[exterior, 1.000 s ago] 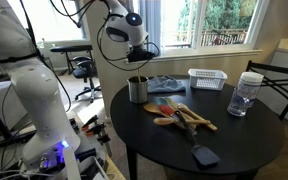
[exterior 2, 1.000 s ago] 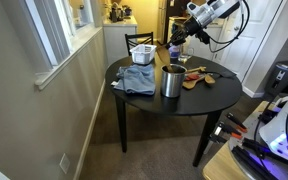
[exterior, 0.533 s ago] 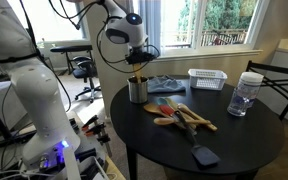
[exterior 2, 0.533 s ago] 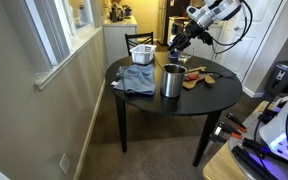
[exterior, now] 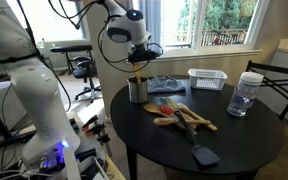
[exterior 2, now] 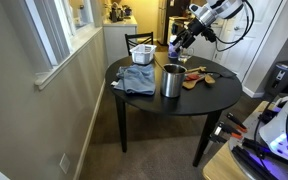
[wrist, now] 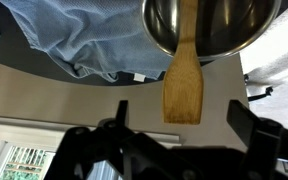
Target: Put one wooden spoon in the utensil holder
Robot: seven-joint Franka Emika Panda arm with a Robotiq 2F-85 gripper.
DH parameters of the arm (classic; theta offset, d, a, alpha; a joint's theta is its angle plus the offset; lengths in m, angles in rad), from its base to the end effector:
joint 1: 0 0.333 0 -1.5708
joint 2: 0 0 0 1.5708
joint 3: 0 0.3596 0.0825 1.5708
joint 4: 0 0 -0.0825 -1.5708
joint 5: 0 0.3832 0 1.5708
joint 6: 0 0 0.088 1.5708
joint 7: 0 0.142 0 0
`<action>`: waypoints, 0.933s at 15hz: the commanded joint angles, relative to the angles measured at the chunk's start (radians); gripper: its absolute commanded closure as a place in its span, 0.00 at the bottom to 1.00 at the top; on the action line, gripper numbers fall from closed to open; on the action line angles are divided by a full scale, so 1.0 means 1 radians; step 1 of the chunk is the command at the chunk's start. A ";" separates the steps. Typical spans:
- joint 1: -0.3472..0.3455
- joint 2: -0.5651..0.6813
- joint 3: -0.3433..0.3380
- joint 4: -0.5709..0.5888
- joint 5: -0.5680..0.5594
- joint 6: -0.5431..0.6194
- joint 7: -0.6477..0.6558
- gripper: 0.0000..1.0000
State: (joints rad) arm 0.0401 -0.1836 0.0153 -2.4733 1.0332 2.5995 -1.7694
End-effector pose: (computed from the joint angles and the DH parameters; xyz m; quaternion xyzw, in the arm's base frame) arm 0.4839 0.0251 0.4021 -0.8254 -0.4482 -0.3269 0.1050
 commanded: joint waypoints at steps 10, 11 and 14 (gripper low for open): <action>0.013 0.000 -0.020 0.000 -0.047 0.007 0.052 0.00; 0.013 0.000 -0.020 0.000 -0.047 0.007 0.052 0.00; 0.013 0.000 -0.020 0.000 -0.047 0.007 0.052 0.00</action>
State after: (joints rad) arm 0.0440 -0.1831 0.0046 -2.4732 0.9920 2.6063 -1.7222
